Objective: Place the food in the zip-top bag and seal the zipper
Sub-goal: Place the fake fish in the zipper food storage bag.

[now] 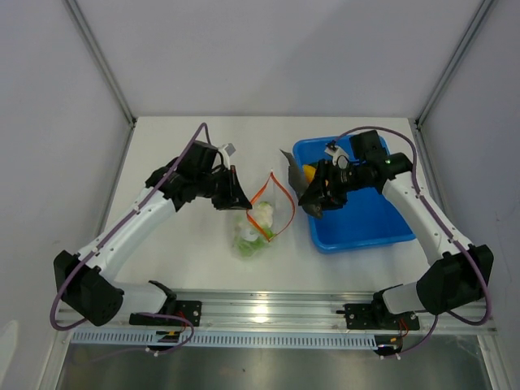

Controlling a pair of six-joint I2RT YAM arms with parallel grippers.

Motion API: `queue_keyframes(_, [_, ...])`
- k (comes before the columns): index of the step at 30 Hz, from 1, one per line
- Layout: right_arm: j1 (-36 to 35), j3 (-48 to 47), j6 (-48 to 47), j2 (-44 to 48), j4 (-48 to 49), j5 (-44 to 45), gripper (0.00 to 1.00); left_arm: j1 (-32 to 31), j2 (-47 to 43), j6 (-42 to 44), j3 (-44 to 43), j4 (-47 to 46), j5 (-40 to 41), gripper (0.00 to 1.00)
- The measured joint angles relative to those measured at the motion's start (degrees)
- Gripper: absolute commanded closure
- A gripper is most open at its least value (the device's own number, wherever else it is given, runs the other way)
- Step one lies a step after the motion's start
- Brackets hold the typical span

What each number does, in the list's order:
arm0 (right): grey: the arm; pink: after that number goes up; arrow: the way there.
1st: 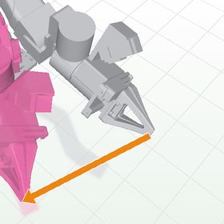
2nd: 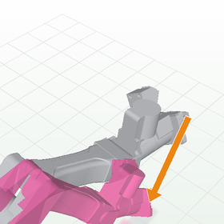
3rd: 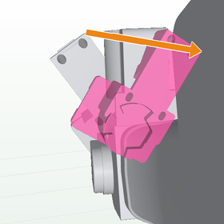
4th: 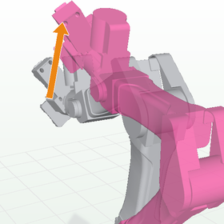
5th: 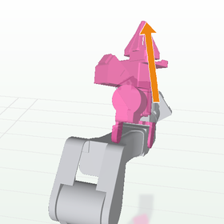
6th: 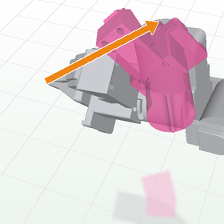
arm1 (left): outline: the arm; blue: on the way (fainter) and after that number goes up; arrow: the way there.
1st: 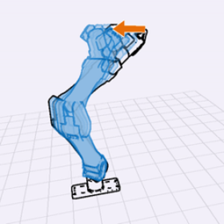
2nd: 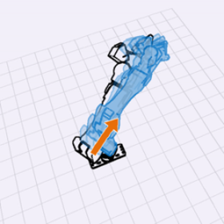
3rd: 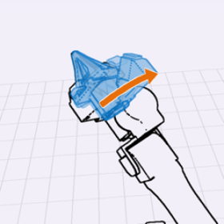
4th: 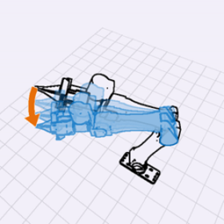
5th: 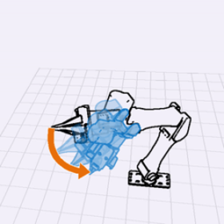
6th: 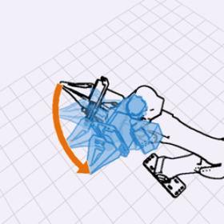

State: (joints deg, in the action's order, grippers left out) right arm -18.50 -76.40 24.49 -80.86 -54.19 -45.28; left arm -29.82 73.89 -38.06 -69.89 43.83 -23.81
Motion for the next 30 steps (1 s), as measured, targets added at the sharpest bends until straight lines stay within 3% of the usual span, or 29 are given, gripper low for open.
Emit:
queue_keyframes(10, [-4.83,4.7,3.67,3.41,-6.45,-6.23,1.0,0.0,1.84,0.13,-1.77,0.02,-0.39,0.99])
queue_keyframes(18, [-5.44,-0.92,-2.4,2.99,-20.0,6.86,1.0,0.0,2.23,0.61,-1.95,-0.04,-0.35,0.99])
queue_keyframes(23, [-7.52,-7.08,-3.52,0.68,-21.42,12.26,1.0,-0.04,2.19,0.57,-1.88,-1.01,-0.39,0.99])
queue_keyframes(30, [-16.87,-11.47,-2.51,-4.44,-21.88,18.12,1.0,-0.57,2.16,0.59,-1.18,-2.16,-0.39,0.99])
